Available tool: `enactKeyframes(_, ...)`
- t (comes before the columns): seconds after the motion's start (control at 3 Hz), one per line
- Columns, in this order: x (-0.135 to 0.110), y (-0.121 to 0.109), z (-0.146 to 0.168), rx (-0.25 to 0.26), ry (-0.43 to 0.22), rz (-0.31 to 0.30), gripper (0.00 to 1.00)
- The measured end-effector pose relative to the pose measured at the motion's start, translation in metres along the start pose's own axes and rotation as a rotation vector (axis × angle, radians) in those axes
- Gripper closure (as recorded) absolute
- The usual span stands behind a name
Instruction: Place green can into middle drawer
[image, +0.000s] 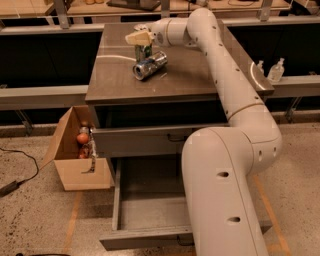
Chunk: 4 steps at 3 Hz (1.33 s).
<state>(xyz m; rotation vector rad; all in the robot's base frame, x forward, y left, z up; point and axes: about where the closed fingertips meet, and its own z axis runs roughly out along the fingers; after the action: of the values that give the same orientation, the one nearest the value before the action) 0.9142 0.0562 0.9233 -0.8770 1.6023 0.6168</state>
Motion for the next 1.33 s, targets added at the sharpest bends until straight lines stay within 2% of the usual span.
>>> enactKeyframes(0.33, -0.015, -0.003, -0.001, 0.010, -0.056, -0.027, 0.62)
enactKeyframes(0.67, -0.051, -0.027, -0.039, 0.069, -0.166, -0.048, 0.85)
enactKeyframes(1.0, -0.064, -0.041, -0.090, 0.064, -0.214, -0.012, 1.00)
enactKeyframes(1.33, -0.055, -0.024, -0.133, -0.057, -0.235, 0.021, 1.00)
